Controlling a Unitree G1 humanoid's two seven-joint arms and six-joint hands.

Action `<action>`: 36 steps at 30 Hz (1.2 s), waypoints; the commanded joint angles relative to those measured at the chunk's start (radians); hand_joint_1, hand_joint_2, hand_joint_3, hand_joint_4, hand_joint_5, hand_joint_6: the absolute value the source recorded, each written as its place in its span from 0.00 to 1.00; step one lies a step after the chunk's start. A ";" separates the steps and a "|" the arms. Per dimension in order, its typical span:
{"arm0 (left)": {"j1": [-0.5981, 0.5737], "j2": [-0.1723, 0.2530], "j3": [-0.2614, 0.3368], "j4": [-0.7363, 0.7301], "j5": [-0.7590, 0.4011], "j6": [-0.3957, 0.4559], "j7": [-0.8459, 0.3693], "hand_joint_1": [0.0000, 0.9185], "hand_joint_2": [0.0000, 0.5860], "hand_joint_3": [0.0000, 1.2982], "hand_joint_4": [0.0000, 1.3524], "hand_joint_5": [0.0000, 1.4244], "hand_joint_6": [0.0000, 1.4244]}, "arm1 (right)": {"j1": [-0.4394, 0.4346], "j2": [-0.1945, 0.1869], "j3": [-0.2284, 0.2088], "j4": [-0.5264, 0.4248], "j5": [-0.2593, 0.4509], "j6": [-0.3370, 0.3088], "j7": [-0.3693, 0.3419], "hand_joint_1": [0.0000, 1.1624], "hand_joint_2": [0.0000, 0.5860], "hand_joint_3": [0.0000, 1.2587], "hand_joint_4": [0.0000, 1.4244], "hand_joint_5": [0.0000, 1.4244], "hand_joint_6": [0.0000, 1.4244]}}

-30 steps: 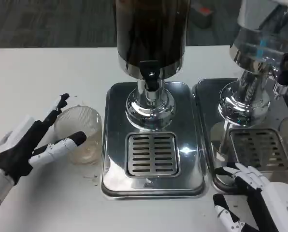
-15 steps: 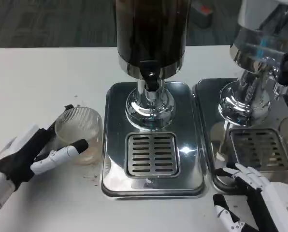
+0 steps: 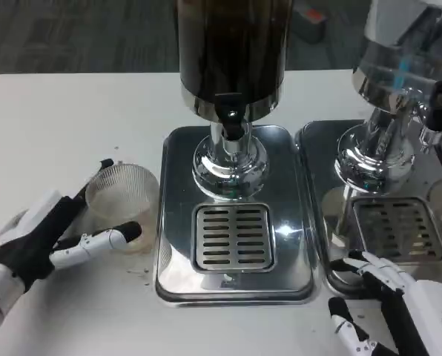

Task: Grasp the cup under the faucet to collect the drink, then remove the cup.

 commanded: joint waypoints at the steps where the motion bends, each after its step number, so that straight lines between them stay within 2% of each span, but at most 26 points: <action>1: 0.004 0.009 -0.014 -0.020 0.035 0.027 0.043 0.13 0.00 0.00 0.00 0.09 0.09 | 0.010 0.002 -0.007 -0.019 0.012 0.004 0.005 0.24 0.78 0.25 0.12 0.11 0.22; 5: 0.011 0.005 -0.012 -0.031 0.053 0.043 0.076 0.14 0.01 0.00 0.00 0.12 0.11 | 0.013 0.004 -0.011 -0.022 0.018 0.006 0.010 0.24 0.78 0.25 0.12 0.11 0.22; 13: 0.021 -0.004 -0.021 -0.063 0.087 0.069 0.151 0.16 0.01 0.00 0.08 0.19 0.19 | 0.014 0.005 -0.016 -0.023 0.029 0.009 0.015 0.23 0.76 0.25 0.12 0.11 0.22; 17: 0.024 -0.024 -0.019 -0.076 0.089 0.082 0.189 0.17 0.01 0.00 0.15 0.25 0.30 | 0.012 0.008 -0.015 -0.021 0.030 0.010 0.016 0.23 0.76 0.25 0.12 0.12 0.22; 22: 0.011 -0.035 -0.052 -0.075 0.111 0.075 0.201 0.18 0.01 0.10 0.21 0.32 0.46 | 0.011 0.013 -0.012 -0.016 0.030 0.007 0.014 0.23 0.77 0.26 0.12 0.12 0.22; 31: -0.010 -0.034 -0.095 -0.054 0.122 0.082 0.220 0.17 0.03 0.24 0.28 0.42 0.67 | 0.015 0.021 -0.013 -0.010 0.042 -0.002 0.012 0.08 0.75 0.27 0.12 0.12 0.22; 34: -0.013 -0.034 -0.101 -0.048 0.126 0.085 0.230 0.15 0.04 0.27 0.30 0.44 0.71 | 0.014 0.021 -0.012 -0.008 0.050 -0.003 0.011 0.01 0.77 0.27 0.13 0.12 0.23; 36: -0.015 -0.034 -0.102 -0.044 0.133 0.086 0.236 0.15 0.04 0.29 0.32 0.45 0.72 | 0.013 0.021 -0.013 -0.005 0.059 -0.007 0.012 0.00 0.77 0.27 0.13 0.12 0.23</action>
